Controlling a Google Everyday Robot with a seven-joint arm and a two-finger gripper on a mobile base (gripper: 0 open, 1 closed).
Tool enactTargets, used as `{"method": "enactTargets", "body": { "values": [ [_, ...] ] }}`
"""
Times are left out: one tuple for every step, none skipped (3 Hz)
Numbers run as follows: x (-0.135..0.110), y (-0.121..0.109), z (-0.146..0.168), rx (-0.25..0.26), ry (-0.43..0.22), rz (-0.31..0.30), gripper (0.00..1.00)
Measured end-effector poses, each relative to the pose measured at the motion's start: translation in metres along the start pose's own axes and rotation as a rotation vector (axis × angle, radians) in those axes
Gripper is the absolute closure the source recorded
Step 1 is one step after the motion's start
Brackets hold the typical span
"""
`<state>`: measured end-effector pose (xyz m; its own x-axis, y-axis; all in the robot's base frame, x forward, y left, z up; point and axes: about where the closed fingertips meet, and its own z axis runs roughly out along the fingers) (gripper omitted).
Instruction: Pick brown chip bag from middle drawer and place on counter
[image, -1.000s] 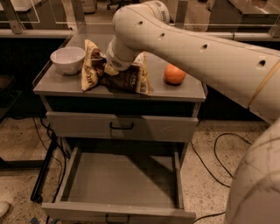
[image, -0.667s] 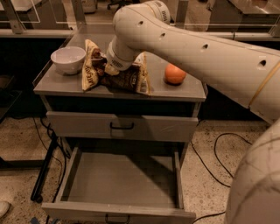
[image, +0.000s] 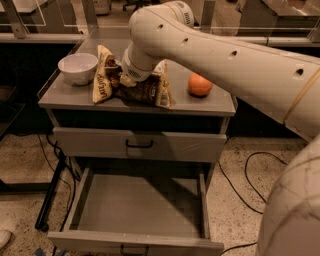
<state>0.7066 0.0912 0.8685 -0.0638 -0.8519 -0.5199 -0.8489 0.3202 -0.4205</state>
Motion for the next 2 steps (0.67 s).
{"method": "enactTargets", "body": {
  "values": [
    [0.0000,0.0000,0.0000,0.000,0.000,0.000,0.08],
    [0.0000,0.0001,0.0001,0.000,0.000,0.000,0.00]
  ]
}}
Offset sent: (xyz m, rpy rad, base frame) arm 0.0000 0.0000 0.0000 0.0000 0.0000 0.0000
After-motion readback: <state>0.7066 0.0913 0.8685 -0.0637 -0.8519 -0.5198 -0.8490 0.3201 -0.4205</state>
